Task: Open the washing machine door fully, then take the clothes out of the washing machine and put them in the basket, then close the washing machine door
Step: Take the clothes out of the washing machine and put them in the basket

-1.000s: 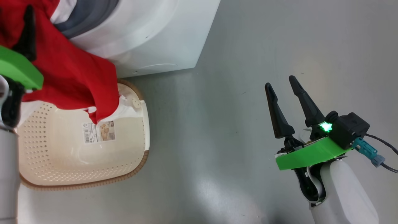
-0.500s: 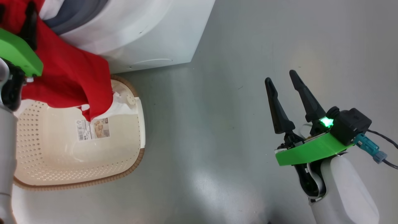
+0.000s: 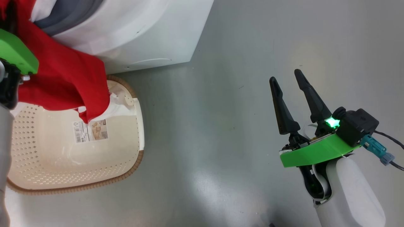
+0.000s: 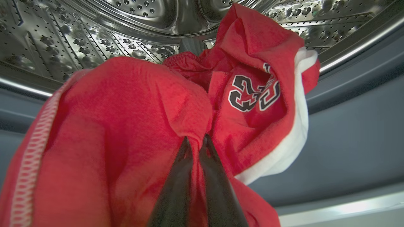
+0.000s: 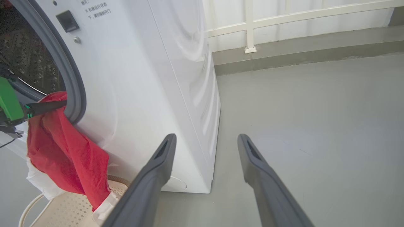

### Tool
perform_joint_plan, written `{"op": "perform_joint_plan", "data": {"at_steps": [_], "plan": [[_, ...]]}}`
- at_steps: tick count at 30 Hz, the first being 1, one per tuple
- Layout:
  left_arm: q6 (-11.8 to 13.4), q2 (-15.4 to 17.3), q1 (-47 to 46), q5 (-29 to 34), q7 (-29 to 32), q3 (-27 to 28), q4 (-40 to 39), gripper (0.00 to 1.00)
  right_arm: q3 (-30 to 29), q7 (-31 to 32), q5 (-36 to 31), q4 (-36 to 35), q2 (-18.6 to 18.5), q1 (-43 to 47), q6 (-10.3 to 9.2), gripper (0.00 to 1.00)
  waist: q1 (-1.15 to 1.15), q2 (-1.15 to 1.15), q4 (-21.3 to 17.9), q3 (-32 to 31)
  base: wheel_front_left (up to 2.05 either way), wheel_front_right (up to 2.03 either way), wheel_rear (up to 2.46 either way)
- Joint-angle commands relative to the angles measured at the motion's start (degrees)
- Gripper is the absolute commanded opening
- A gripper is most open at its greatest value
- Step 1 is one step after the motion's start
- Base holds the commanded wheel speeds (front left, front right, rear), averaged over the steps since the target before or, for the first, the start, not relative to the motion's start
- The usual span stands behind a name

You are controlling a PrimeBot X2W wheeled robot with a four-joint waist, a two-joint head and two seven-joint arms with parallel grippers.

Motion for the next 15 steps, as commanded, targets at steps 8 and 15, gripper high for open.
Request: {"op": "perform_joint_plan", "data": {"at_steps": [8, 15], "plan": [[-0.17, 4.30, -1.53, -3.97, -5.73, -2.63, -0.64, 0.00, 0.36, -0.27, -0.03, -1.55, 0.47, 0.54, 0.09, 1.00, 0.00, 0.00, 0.45, -0.69, 0.00, 0.00, 0.00], [-0.17, 5.84, 1.54, -6.63, -11.82, -4.93, -3.97, 0.00, -0.15, -0.27, -0.21, -1.60, 0.47, 1.28, 0.09, 1.00, 0.00, 0.00, 1.07, -1.72, 0.00, 0.00, 0.00]]}}
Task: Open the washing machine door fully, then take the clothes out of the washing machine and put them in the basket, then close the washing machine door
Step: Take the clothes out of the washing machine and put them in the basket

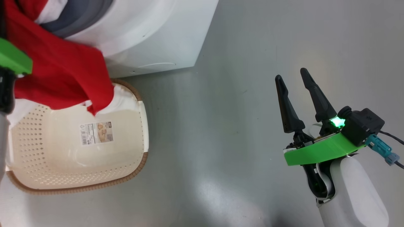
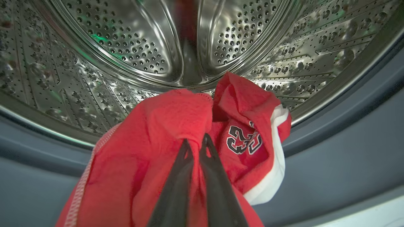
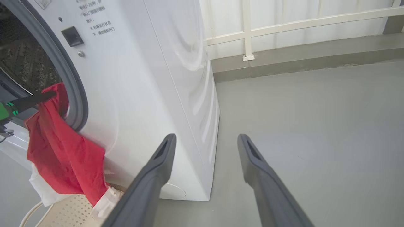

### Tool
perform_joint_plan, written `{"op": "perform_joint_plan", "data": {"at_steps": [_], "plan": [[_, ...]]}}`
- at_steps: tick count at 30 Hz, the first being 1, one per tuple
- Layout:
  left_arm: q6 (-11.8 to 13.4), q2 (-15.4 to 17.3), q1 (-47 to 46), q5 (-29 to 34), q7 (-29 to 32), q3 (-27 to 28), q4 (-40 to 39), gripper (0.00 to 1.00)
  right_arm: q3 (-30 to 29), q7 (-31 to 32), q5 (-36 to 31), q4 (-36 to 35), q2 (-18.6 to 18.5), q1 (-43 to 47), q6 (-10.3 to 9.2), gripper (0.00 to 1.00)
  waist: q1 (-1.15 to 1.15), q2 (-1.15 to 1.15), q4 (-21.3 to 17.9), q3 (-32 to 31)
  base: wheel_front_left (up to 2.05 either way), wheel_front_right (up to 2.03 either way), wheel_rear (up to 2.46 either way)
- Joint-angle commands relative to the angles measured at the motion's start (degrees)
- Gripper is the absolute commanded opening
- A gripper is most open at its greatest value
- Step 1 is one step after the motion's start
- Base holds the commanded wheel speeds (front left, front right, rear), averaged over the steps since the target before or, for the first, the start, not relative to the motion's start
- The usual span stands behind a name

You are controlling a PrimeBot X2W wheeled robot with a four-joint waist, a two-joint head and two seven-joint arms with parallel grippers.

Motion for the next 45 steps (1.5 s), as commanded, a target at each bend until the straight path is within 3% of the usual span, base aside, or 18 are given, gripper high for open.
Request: {"op": "perform_joint_plan", "data": {"at_steps": [1, 9, 19, 29, 36, 45], "plan": [[-0.17, 3.34, 0.68, -0.26, -0.62, 0.87, -1.43, 0.00, 1.13, -0.26, -0.20, -1.47, 0.47, 1.31, 0.09, 1.00, 0.00, 0.00, 0.26, -0.27, 0.00, 0.00, 0.00], [0.25, 5.73, 8.42, 0.29, -2.38, 4.92, -13.04, 0.00, 1.03, -0.26, -0.53, -1.48, 0.47, 2.24, 0.09, 1.00, 0.00, 0.00, 1.01, -1.55, 0.00, 0.00, 0.00], [3.18, 5.32, 26.10, 4.10, -2.41, 13.98, -35.16, 0.00, 1.31, -0.26, -0.87, -1.28, 0.47, 2.93, 0.09, 1.00, 0.00, 0.00, 1.34, -2.56, 0.00, 0.00, 0.00], [6.74, 4.48, 42.49, 1.99, -2.34, 18.22, -47.87, 0.00, 1.72, -0.26, -0.70, -1.28, 0.47, 3.29, 0.09, 1.00, 0.00, 0.00, 0.73, -3.21, 0.00, 0.00, 0.00], [7.65, 4.09, 48.45, 1.51, -1.22, 17.24, -48.97, 0.00, 1.85, -0.26, -0.42, -1.43, 0.47, 2.95, 0.09, 1.00, 0.00, 0.00, 0.49, -2.68, 0.00, 0.00, 0.00], [4.75, 1.16, 46.70, 3.36, -1.71, 12.65, -34.81, 0.00, 1.99, -0.26, -0.12, -1.67, 0.47, 2.32, 0.09, 1.00, 0.00, 0.00, 0.41, -1.59, 0.00, 0.00, 0.00]]}}
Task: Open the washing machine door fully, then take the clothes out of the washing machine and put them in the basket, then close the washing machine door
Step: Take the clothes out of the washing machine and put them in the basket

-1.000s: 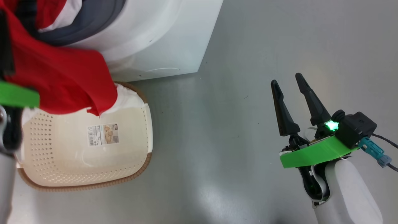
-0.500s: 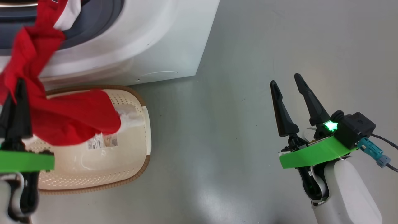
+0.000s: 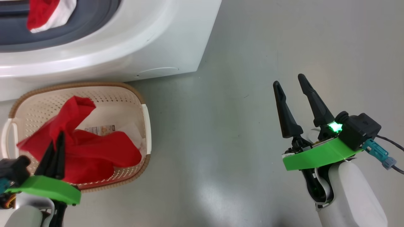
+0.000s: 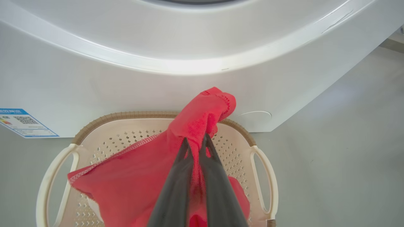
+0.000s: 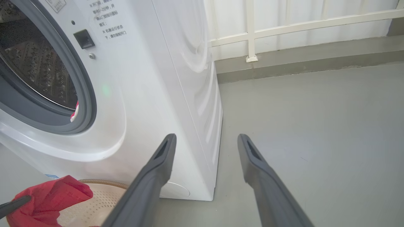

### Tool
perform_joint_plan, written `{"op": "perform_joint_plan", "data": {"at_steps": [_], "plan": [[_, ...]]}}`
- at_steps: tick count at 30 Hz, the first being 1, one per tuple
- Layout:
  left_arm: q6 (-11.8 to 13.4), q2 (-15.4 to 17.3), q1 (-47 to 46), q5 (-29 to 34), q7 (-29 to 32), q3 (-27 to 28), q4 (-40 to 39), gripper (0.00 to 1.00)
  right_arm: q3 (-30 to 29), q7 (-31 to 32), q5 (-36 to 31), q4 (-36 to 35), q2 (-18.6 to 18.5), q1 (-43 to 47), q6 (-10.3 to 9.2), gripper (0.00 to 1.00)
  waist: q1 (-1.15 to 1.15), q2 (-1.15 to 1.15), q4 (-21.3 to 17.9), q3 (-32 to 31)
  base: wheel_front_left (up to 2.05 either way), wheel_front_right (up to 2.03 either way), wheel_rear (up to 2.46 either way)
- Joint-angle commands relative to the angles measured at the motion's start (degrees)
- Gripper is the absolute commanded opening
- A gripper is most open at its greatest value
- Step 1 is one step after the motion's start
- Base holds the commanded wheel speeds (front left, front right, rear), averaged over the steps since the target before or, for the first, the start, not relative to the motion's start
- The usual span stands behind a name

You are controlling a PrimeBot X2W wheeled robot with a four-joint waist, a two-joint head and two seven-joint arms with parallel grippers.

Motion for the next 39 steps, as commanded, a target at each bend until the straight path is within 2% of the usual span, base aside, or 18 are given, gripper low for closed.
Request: {"op": "perform_joint_plan", "data": {"at_steps": [1, 2, 8, 17, 26, 32, 35, 38, 39], "plan": [[-0.73, 1.42, -2.09, 0.54, -0.67, 1.74, 0.79, 0.00, 1.61, -0.26, 0.25, -1.60, 0.47, 0.78, 0.09, 1.00, 0.00, 0.00, -0.12, 0.29, 0.00, 0.00, 0.00], [-1.82, 0.69, -4.05, 1.45, -0.91, 0.86, 5.58, 0.00, 1.61, -0.26, 0.26, -1.75, 0.47, 0.52, 0.09, 1.00, 0.00, 0.00, -0.25, 0.68, 0.00, 0.00, 0.00], [-4.13, -1.10, -10.93, 3.78, -1.21, -1.07, 18.27, 0.00, 1.84, -0.26, 0.36, -2.13, 0.47, -0.12, 0.09, 1.00, 0.00, 0.00, -0.91, 2.04, 0.00, 0.00, 0.00], [-5.07, -1.96, -20.93, 6.66, -1.24, -6.67, 32.60, 0.00, 2.57, -0.26, 1.14, -2.64, 0.47, -1.23, 0.09, 1.00, 0.00, 0.00, -2.61, 4.83, 0.00, 0.00, 0.00], [-5.10, -1.13, -28.15, 3.04, -0.24, -17.39, 42.91, 0.00, 3.81, -0.26, 2.07, -2.69, 0.47, -2.76, 0.09, 1.00, 0.00, 0.00, -4.72, 7.31, 0.00, 0.00, 0.00], [-5.10, -0.58, -31.18, -0.71, 0.86, -21.45, 46.51, 0.00, 4.26, -0.26, 2.34, -2.86, 0.47, -3.47, 0.09, 1.00, 0.00, 0.00, -5.38, 8.51, 0.00, 0.00, 0.00], [-5.10, -0.33, -32.15, -2.20, 0.67, -23.12, 47.11, 0.09, 4.17, -0.26, 2.32, -2.96, 0.47, -3.68, 0.09, 1.00, 0.00, 0.00, -5.44, 8.96, 0.00, 0.00, 0.00], [-5.10, -0.28, -32.77, -3.68, 0.49, -24.62, 47.58, 0.28, 3.96, -0.26, 2.22, -2.96, 0.47, -3.81, 0.09, 1.00, 0.00, 0.00, -5.28, 9.16, 0.00, 0.00, 0.00], [-5.10, -0.28, -32.93, -4.20, 0.46, -25.06, 47.71, 0.43, 3.91, -0.26, 2.17, -2.90, 0.47, -3.86, 0.09, 1.00, 0.00, 0.00, -5.21, 9.17, 0.00, 0.00, 0.00]]}}
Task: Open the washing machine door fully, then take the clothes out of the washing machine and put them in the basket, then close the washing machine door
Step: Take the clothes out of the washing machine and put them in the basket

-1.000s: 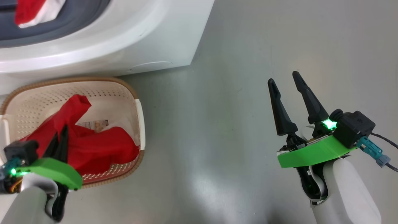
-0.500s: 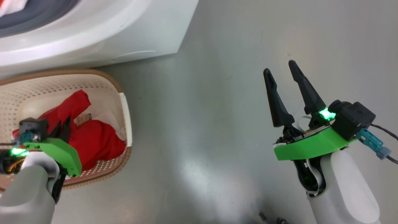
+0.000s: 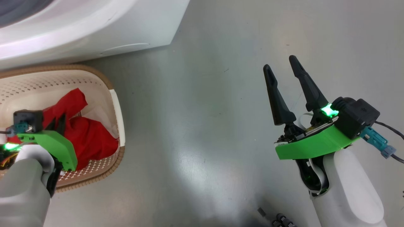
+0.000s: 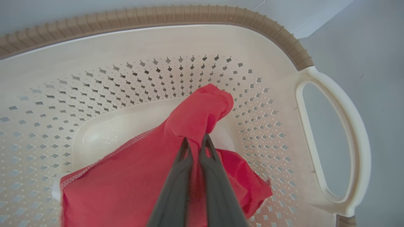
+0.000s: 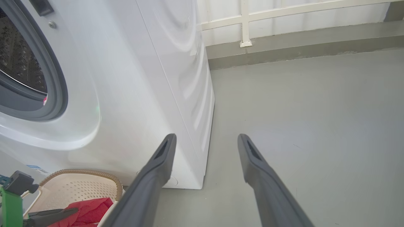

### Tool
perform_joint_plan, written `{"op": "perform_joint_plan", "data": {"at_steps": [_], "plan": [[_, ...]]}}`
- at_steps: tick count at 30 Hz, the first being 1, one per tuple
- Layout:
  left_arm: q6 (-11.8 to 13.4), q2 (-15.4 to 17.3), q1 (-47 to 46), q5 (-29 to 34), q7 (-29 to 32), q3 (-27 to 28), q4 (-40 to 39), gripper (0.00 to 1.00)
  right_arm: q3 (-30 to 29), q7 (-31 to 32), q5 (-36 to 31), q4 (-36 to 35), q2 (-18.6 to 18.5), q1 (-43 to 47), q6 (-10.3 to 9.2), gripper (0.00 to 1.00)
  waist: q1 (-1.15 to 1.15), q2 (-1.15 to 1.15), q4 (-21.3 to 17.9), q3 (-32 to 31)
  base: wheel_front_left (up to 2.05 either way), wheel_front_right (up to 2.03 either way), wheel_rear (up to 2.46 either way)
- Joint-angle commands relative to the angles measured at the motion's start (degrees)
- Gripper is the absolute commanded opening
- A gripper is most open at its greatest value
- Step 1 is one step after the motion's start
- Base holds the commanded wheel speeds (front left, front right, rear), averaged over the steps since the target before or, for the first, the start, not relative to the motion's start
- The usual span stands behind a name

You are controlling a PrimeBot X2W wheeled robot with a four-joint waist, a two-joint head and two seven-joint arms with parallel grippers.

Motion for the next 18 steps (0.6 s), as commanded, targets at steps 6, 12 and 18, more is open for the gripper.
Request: {"op": "perform_joint_plan", "data": {"at_steps": [6, 12, 18], "plan": [[-0.17, 2.95, -0.26, -3.44, -0.82, -1.19, 0.16, 1.00, 0.96, -0.26, 0.66, -1.18, 0.45, 0.27, 0.09, 1.00, 0.00, 0.00, 0.42, -0.32, 0.00, 0.00, 0.00], [-0.17, 3.23, 0.06, -6.54, -1.28, -3.26, 0.17, 1.00, 0.88, -0.26, 0.36, -0.94, 0.45, 0.28, 0.09, 1.00, 0.00, 0.00, 1.09, -0.90, 0.00, 0.00, 0.00], [-0.17, 3.48, 0.98, -8.99, -1.84, -5.20, -0.26, 1.00, 0.99, -0.26, 0.17, -0.54, 0.45, 0.36, 0.09, 1.00, 0.00, 0.00, 1.61, -1.71, 0.00, 0.00, 0.00]]}}
